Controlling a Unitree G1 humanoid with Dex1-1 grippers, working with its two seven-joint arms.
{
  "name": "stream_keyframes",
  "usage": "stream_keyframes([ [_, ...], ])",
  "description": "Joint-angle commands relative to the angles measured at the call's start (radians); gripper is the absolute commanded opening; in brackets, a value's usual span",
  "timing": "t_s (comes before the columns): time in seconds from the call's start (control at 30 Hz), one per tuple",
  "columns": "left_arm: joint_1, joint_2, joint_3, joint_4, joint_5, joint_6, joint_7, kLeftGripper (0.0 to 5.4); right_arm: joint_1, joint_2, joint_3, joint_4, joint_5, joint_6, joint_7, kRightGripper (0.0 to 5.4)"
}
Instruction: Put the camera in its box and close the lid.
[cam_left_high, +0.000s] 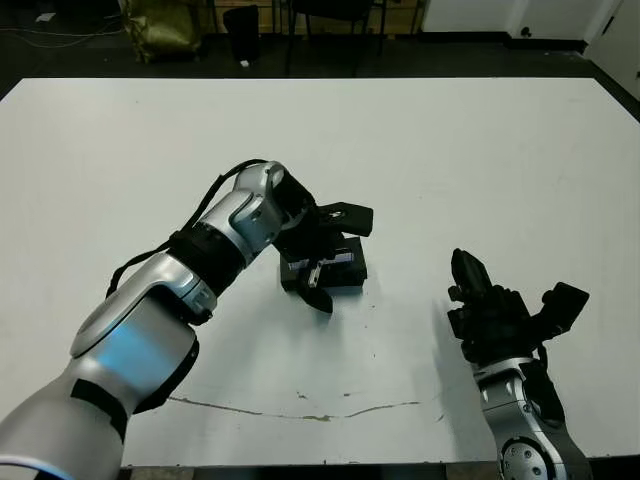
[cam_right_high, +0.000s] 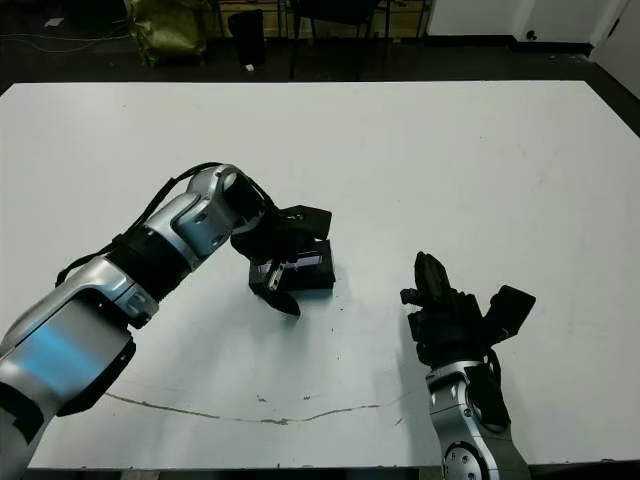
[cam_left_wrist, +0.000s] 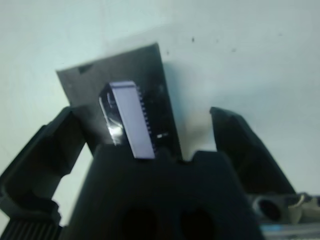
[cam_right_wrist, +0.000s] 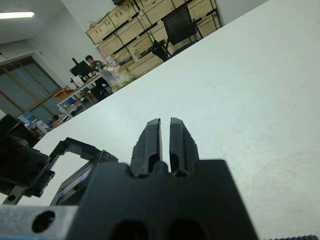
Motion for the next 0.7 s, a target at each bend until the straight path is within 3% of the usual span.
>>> stream_keyframes([
  [0.03,0.015,-0.009,0.026,0.03,-0.01,-0.072,0.059,5.38,0.012,-0.008,-0.001,0.002,-0.001,0.025,-0.012,0.0],
  [0.23,0.03,-0.023,0.041,0.079,-0.003,-0.196,0.154,5.38,0.026,-0.016,0.01,-0.03,-0.022,0.045,-0.035,0.0],
  [0.57,0.029,-0.089,0.131,0.274,-0.081,-0.416,0.162,5.38,0.028,-0.011,-0.002,-0.02,0.0,0.037,-0.021,0.0],
  [0.63,0.026,-0.1,0.147,0.303,-0.092,-0.425,0.152,5.38,0.026,-0.015,-0.003,-0.013,-0.002,0.026,-0.011,0.0],
  [0.7,0.018,-0.118,0.171,0.33,-0.113,-0.361,0.133,5.38,0.026,-0.018,-0.004,-0.023,-0.006,0.04,-0.024,0.0],
])
